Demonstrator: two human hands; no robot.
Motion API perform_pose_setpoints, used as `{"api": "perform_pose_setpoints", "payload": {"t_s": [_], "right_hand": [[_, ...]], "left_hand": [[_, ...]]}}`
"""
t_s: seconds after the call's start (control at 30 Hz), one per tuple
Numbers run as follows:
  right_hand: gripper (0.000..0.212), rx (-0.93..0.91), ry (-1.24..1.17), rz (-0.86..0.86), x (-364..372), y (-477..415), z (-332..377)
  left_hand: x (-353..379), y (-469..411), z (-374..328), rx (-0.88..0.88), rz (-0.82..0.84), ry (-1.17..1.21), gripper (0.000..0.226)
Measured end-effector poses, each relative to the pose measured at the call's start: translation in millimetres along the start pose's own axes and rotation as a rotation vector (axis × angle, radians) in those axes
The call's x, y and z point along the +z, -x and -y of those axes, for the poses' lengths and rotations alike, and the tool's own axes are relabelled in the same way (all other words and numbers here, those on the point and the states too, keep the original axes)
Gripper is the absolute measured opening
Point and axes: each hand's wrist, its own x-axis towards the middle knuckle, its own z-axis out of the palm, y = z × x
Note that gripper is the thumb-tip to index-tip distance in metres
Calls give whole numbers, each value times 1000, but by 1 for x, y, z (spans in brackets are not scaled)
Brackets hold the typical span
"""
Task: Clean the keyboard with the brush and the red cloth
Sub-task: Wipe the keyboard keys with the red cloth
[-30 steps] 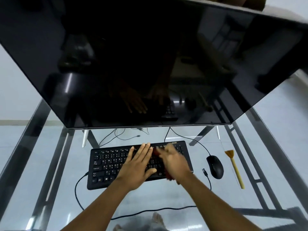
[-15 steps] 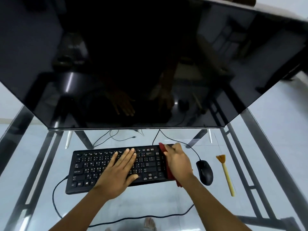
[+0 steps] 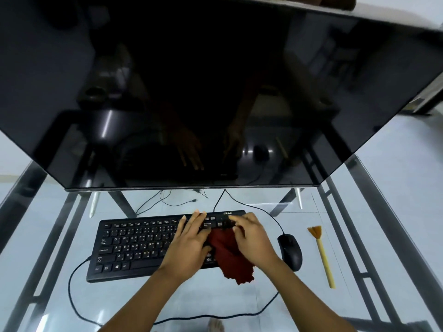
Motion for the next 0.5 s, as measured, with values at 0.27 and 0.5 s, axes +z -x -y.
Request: {"api": "perform_pose_setpoints", "payload": {"t_s": [0.27, 0.5], "right_hand": [[51, 30, -75, 609, -45, -22, 13], [18, 125, -420, 330, -105, -2, -5]], "left_hand": [[-50, -34, -30, -213, 153, 608, 29], [-74, -67, -84, -295, 154, 992, 35]]}}
